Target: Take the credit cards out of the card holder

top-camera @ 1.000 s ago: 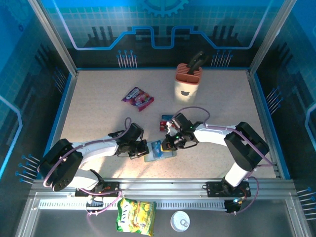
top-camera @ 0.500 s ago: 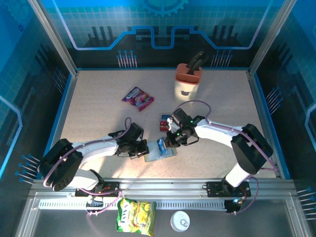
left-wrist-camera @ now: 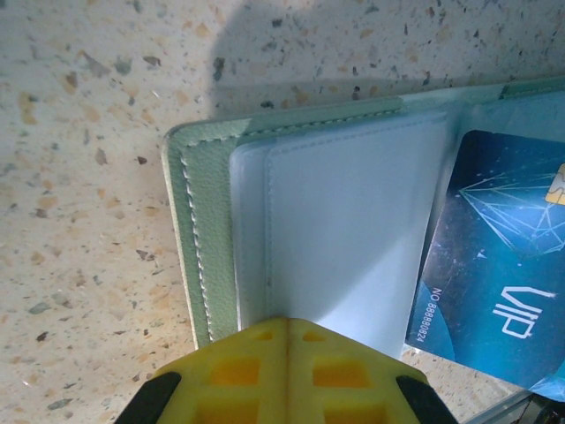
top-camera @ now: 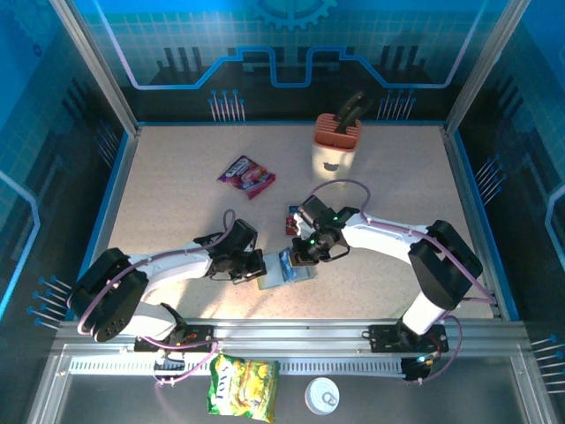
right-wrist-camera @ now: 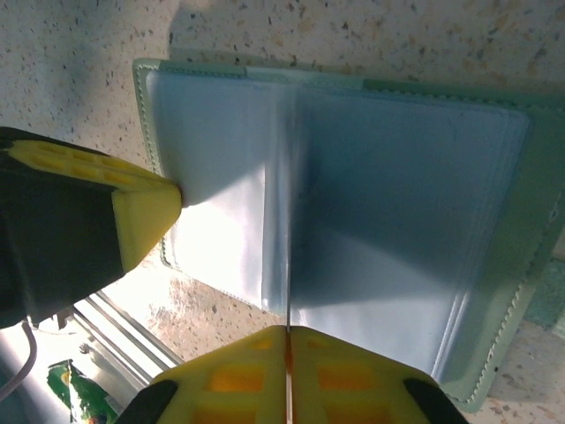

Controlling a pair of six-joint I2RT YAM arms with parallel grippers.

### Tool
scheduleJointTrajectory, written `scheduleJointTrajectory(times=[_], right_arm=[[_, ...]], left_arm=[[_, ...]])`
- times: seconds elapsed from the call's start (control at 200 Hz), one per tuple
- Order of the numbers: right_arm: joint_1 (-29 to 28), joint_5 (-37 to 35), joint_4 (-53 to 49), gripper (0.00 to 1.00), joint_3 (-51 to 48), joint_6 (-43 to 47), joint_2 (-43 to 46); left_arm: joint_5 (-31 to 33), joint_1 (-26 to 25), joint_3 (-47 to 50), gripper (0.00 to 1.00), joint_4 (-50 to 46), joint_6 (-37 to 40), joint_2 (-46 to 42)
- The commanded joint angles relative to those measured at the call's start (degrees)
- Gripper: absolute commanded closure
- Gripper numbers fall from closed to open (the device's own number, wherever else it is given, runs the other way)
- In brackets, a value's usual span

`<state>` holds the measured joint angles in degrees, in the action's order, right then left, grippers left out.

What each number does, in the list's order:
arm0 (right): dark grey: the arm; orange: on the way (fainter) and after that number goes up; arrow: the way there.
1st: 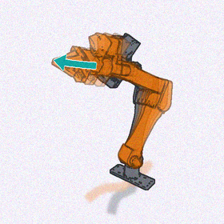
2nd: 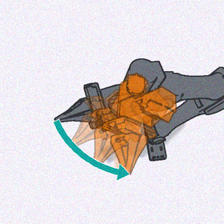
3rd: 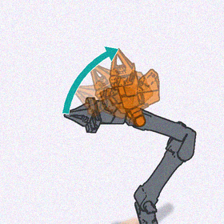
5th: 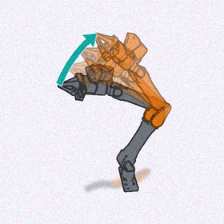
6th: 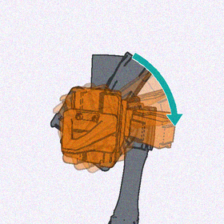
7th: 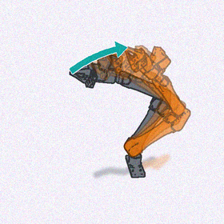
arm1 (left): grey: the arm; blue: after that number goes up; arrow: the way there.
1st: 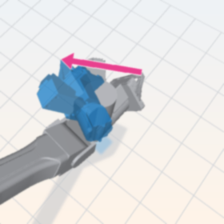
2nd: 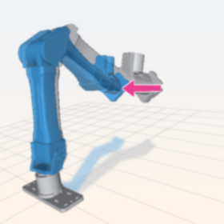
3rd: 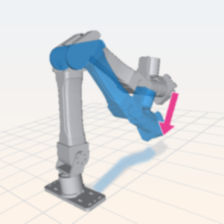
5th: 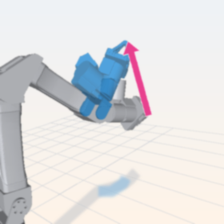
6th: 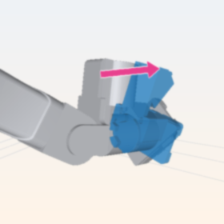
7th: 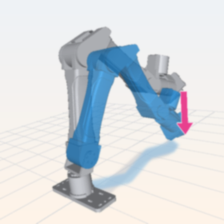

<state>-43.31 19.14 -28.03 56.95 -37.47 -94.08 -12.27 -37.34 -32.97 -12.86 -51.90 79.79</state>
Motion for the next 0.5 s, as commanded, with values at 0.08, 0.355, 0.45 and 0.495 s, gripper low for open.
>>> scheduleJointTrajectory(times=[0.08,0.355,0.45,0.495], right_arm=[[-0.8,-1.7,0.4,0.88,1.3,-1.8,-1.0],[-0.8,-1.7,1.3,0.87,1.1,-2.0,-1.7],[-0.8,-1.9,1.4,0.92,1.0,-1.8,-1.5],[-0.8,-1.8,1.6,0.95,0.9,-1.8,-1.3]], left_arm=[[0.7,-0.2,-1.0,1.0,-2.4,1.4,0.5],[0.6,-0.1,-1.3,1.0,-2.6,1.8,1.0],[0.8,-0.1,-1.5,1.0,-2.8,2.0,0.9],[0.9,-0.1,-1.6,1.0,-2.9,2.0,0.9]])
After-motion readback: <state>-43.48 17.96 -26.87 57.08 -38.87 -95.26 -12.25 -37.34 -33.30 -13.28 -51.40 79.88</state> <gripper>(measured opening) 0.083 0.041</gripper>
